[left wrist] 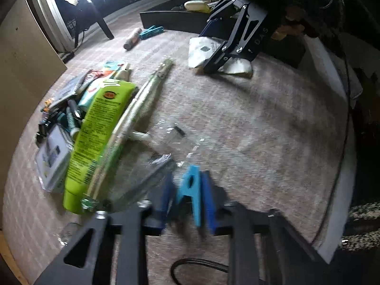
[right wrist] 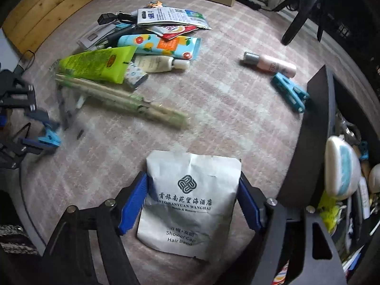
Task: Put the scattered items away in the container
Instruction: 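Carry clothespin and packet over black tray and open both grippers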
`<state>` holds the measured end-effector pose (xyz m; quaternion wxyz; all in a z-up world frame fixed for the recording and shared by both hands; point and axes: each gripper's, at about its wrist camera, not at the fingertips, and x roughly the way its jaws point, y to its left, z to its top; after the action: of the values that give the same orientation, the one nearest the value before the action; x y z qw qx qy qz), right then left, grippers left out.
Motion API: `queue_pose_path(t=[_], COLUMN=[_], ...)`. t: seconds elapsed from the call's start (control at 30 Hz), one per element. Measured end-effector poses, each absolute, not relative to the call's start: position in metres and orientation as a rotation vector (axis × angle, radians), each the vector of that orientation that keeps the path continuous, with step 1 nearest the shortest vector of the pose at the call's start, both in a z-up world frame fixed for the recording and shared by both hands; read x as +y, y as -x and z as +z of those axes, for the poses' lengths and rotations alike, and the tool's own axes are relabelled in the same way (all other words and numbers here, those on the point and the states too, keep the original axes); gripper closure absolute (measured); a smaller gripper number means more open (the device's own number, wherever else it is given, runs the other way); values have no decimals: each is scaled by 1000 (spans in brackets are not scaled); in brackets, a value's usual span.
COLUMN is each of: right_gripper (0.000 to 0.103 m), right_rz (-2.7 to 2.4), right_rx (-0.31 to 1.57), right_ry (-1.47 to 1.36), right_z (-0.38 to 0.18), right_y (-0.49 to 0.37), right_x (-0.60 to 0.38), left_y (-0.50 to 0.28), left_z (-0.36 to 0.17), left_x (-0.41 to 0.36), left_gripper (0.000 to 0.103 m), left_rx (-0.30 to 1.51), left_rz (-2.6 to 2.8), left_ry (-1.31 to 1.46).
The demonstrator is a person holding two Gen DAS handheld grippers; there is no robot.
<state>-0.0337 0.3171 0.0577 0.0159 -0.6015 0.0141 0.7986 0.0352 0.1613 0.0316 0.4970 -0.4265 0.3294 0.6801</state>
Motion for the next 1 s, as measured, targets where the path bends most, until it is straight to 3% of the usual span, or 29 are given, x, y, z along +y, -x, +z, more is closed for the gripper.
queue_pose_path(t=[0.2, 0.6, 1.0], right_gripper=[43, 44, 43], right_rz=[2476, 2560, 2559], right_rx=[105, 274, 469], right_ry=[1803, 1566, 1137], right_z=[63, 93, 171], right_y=[24, -3, -62], right_x=[321, 316, 339], left_y=[-40, -30, -20], left_z=[35, 75, 122], left_x=[151, 136, 213], left_gripper=[86, 86, 86], left_rx=[746, 591, 479], left_rz=[1665, 1797, 1853], left_ry=[1038, 1021, 912])
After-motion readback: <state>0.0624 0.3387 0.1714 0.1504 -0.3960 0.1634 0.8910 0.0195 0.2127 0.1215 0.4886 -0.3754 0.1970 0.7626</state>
